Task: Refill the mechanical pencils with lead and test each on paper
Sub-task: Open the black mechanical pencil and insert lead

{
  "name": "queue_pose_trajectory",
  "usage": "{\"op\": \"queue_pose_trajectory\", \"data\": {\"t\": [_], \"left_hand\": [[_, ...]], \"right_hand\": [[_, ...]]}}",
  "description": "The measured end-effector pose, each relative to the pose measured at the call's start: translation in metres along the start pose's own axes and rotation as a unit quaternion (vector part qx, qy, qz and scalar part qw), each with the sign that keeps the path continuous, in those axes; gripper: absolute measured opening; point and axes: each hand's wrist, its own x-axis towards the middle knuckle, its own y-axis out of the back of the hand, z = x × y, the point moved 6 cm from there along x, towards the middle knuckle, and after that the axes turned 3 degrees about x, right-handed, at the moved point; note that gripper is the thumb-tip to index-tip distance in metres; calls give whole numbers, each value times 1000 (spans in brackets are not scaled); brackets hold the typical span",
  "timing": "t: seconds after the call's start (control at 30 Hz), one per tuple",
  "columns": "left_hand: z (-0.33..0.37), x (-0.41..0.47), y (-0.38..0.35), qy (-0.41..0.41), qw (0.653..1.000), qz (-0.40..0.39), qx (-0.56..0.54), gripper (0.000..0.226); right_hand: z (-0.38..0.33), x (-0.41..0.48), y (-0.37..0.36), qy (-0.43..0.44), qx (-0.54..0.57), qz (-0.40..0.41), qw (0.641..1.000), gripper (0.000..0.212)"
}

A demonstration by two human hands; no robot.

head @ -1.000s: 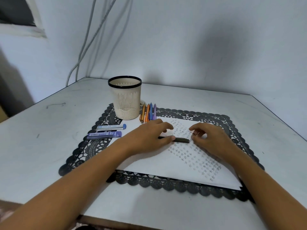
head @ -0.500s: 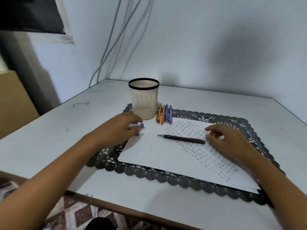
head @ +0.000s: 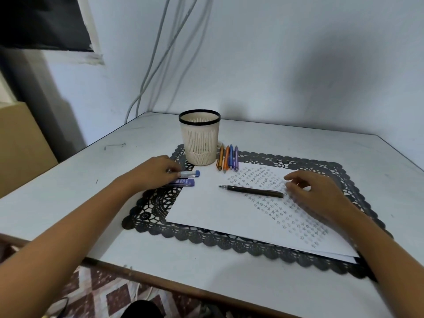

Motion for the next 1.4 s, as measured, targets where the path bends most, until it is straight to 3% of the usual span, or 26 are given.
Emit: {"op": "queue_pose_trajectory", "data": {"t": [0.27,0.5,0.7,0.83,0.93,1.17,1.4], "left_hand": [[-4,4,9,33,996,29,-75,4],[16,-14,34,6,974,56,-221,3],[75,-20,19,-34,919,-29,-392,4],[117,-12,4,-68,893,-66,-440,3],[140,-3,-3,-85,888,-69,-448,4],[158,11,-11,-103,885,-47,-451,6],[155,8,-17,-111,882,-42,-455,7]], "right_hand": [[-2,0,0,8,-5,-2,1000,24],[-14,1,10,25,-16,31,999,22],[-42,-5,22,24,136,63,988,15],[-48,-9,4,-67,411,-23,909,19],[-50,-10,-3,-109,514,-57,849,22],[-36,-8,-4,-190,621,-48,759,23],[-34,-11,-18,-236,647,-48,723,16]]}}
